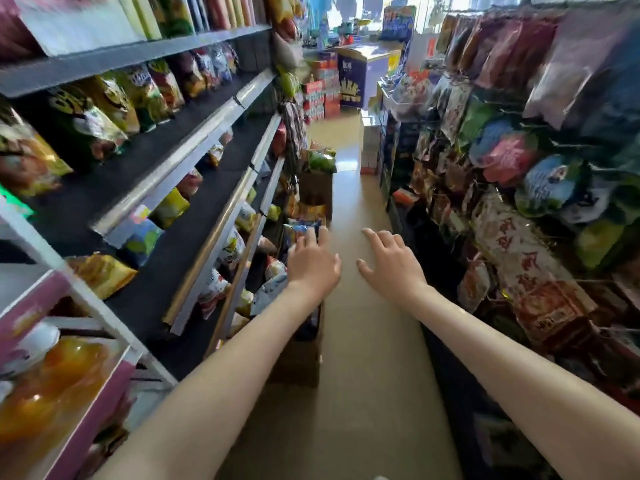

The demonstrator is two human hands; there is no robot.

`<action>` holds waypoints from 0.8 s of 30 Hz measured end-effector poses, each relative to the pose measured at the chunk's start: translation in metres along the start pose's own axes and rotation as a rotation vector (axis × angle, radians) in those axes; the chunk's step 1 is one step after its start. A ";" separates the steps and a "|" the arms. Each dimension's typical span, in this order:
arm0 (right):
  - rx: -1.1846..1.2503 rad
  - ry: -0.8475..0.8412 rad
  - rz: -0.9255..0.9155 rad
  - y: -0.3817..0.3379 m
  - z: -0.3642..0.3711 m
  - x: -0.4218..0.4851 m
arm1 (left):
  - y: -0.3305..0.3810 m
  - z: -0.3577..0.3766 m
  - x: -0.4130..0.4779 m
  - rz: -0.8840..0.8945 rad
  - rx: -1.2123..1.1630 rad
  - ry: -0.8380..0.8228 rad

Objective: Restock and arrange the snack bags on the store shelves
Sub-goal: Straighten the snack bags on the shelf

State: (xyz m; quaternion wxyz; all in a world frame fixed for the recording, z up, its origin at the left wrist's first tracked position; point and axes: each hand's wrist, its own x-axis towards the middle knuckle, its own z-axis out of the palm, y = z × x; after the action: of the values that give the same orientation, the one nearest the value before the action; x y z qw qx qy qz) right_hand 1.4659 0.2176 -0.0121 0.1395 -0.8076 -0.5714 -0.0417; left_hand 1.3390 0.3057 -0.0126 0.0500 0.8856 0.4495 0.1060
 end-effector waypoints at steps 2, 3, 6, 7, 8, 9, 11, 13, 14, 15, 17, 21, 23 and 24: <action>0.004 -0.009 -0.032 0.023 0.003 0.060 | 0.004 0.002 0.060 -0.011 0.024 0.002; 0.000 -0.013 -0.053 0.033 0.004 0.091 | 0.005 0.003 0.090 -0.021 0.038 0.005; 0.016 -0.022 -0.084 0.062 0.010 0.187 | -0.003 0.009 0.174 -0.069 0.072 0.007; 0.032 -0.023 -0.087 0.070 0.014 0.217 | -0.006 0.013 0.201 -0.081 0.078 0.000; 0.047 -0.027 -0.091 0.077 0.019 0.247 | -0.010 0.017 0.228 -0.089 0.087 -0.009; 0.058 -0.038 -0.094 0.085 0.027 0.277 | -0.014 0.022 0.256 -0.096 0.099 -0.017; 0.065 -0.063 -0.106 0.100 0.045 0.337 | -0.021 0.033 0.315 -0.118 0.110 -0.019; 0.063 -0.075 -0.130 0.116 0.066 0.399 | -0.030 0.045 0.378 -0.134 0.118 -0.010; 0.059 -0.072 -0.142 0.125 0.076 0.432 | -0.034 0.051 0.411 -0.134 0.121 0.000; 0.052 -0.074 -0.150 0.133 0.084 0.463 | -0.038 0.057 0.443 -0.133 0.114 0.006; 0.031 -0.086 -0.162 0.149 0.098 0.526 | -0.044 0.065 0.509 -0.141 0.094 0.005; 0.015 -0.086 -0.176 0.183 0.112 0.654 | -0.051 0.073 0.640 -0.128 0.084 -0.002; 0.029 -0.087 -0.170 0.204 0.121 0.711 | -0.053 0.080 0.699 -0.125 0.087 -0.013; 0.031 -0.086 -0.165 0.214 0.128 0.737 | -0.053 0.086 0.727 -0.128 0.088 -0.023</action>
State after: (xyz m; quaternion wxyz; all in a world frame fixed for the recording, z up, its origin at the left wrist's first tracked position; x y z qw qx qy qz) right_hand 1.9073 0.8588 -0.0056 0.1236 -0.7567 -0.6419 -0.0094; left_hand 1.7340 0.9242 -0.0021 0.0230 0.8574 0.5090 0.0728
